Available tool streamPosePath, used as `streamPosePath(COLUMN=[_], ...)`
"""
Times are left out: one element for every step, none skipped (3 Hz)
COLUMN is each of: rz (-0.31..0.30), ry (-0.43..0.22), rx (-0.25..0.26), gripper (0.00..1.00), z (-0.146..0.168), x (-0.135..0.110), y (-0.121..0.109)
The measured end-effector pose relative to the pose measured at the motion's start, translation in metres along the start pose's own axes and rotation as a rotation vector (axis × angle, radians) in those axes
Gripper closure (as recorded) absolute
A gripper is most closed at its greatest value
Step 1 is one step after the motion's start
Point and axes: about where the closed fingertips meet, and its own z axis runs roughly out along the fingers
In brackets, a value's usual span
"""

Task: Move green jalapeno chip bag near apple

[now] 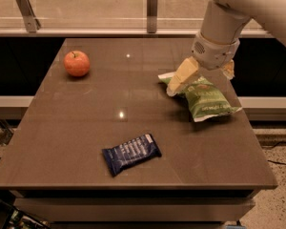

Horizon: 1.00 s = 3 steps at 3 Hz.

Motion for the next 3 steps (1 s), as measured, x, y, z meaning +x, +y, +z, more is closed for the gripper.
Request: streamPosePath(rz=[0.0,0.003,0.01], ry=[0.0,0.0,0.01], rx=[0.0,-0.009,-0.026], gripper=[0.0,0.0,0.0], z=[0.0,0.009,0.023], x=[0.0,-0.004,-0.006], y=[0.0,-0.003,-0.007])
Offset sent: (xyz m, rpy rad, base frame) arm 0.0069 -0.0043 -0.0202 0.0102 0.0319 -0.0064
